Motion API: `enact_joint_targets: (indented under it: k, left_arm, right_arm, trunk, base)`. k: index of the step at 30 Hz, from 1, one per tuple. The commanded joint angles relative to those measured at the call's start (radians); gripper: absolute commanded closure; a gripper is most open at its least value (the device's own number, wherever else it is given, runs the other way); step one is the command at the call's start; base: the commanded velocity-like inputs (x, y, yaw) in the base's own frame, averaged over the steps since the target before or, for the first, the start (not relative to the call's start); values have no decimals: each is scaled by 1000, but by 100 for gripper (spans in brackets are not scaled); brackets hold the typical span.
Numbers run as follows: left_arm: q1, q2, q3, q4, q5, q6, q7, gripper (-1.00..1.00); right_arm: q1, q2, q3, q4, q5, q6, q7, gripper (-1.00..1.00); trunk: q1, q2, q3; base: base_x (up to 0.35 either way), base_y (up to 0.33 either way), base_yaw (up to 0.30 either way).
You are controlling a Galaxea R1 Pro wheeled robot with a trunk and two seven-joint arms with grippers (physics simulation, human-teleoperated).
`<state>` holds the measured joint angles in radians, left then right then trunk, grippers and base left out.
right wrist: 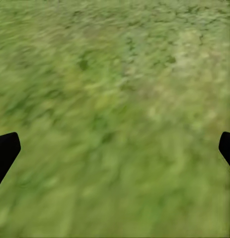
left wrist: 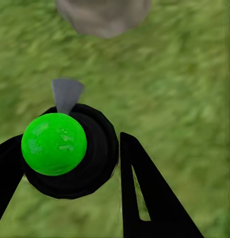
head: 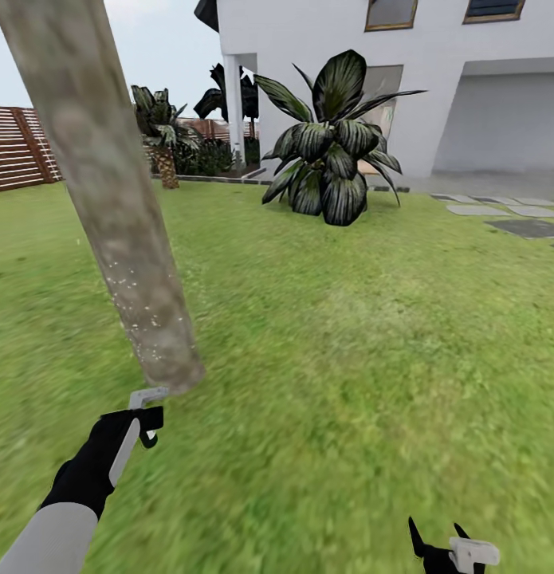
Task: In the garden, pick up the pesticide atomizer on the floor and spray pesticide onto both trees until each tree trunk is fully covered.
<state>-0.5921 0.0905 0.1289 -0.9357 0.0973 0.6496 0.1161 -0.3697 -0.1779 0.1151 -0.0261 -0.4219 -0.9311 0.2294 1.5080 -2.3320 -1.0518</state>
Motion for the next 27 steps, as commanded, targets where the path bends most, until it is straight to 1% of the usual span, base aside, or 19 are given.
enact_joint_targets:
  k: [1, 6, 22, 25, 27]
  left_arm:
    - [0, 0, 0, 0, -1, 0, 0, 100]
    - [0, -1, 0, 0, -1, -1, 0, 100]
    - [0, -2, -2, 0, 1, -2, 0, 100]
    - [0, -3, -3, 13, 1, -2, 0, 100]
    - [0, -8, -3, 17, 1, -2, 0, 100]
  right_arm:
    - [0, 0, 0, 0, 0, 0, 0, -100]
    - [0, 0, 0, 0, 0, 0, 0, -100]
    - [0, 0, 0, 0, 0, 0, 0, -100]
    - [0, 0, 0, 0, -1, 0, 0, -100]
    - [0, 0, 0, 0, 0, 0, 0, -100]
  trunk:
    - [0, 0, 0]
    - [0, 0, 0]
    - [0, 0, 0]
    - [0, 0, 0]
    - [0, 0, 0]
  base:
    - [188, -221, 5]
    - [176, -229, 140]
    - [157, -240, 273]
    - [115, -259, 107]
    - [96, -267, 15]
